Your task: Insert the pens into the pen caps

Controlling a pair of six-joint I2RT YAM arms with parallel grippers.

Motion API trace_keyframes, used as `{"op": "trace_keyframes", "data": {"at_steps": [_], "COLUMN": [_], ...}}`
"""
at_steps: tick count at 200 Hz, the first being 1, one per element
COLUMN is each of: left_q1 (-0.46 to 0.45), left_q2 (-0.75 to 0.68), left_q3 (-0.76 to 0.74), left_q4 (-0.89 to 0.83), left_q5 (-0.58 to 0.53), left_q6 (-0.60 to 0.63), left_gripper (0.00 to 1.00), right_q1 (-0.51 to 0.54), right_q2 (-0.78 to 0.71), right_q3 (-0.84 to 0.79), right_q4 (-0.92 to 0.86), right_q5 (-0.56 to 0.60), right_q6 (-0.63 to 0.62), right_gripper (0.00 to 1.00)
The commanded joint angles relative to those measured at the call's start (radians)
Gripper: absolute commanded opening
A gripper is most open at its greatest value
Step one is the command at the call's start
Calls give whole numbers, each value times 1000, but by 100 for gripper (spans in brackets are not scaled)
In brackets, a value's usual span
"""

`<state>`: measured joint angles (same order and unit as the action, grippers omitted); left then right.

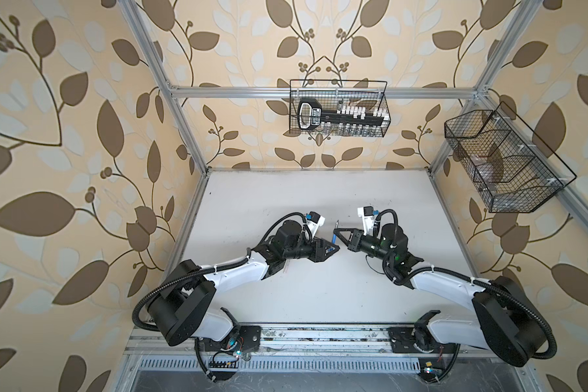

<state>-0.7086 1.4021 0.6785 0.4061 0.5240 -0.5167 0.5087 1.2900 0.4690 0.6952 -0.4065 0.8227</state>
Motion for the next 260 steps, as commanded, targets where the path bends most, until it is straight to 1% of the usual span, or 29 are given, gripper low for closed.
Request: {"op": "trace_keyframes", "data": {"at_steps": [1,39,89,101,130,143,178,186,198,209,225,241,260], "left_q1": [-12,-20,-20,-20,-20,-20,-20,-20,-20,-20,-20,-20,-22], "left_q2": [4,20,18,18,11,5,-13,-19,-29,-37,-47,-53,-55], "left_q3": [53,67,71,72,70,69,92,101,117,126,135,138,139], "left_q4": [3,-4,-19,-22,-33,-36,-98,-128,-179,-215,-245,-254,-256], "left_q5": [42,53,45,42,26,20,-9,-17,-27,-29,-20,-11,0], "left_q6": [16,17,33,37,46,50,88,103,129,152,171,177,179], "left_gripper": [50,50,43,38,29,20,2,0,0,0,0,0,0], "right_q1": [4,10,13,16,19,23,26,22,15,4,-7,-6,-3], "right_q2": [-16,-16,-29,-26,-22,-21,-31,-43,-69,-93,-114,-118,-112], "right_q3": [-9,-13,-15,-15,-20,-21,-30,-30,-26,-19,1,10,17], "right_q4": [53,64,66,68,78,81,81,61,2,-55,-132,-154,-157], "right_q5": [24,28,32,25,12,8,2,1,-3,-12,-46,-67,-75], "right_q6": [22,23,22,21,28,29,32,21,-3,-29,-73,-85,-88], "right_gripper": [1,1,1,1,1,1,3,7,20,29,40,46,46]}}
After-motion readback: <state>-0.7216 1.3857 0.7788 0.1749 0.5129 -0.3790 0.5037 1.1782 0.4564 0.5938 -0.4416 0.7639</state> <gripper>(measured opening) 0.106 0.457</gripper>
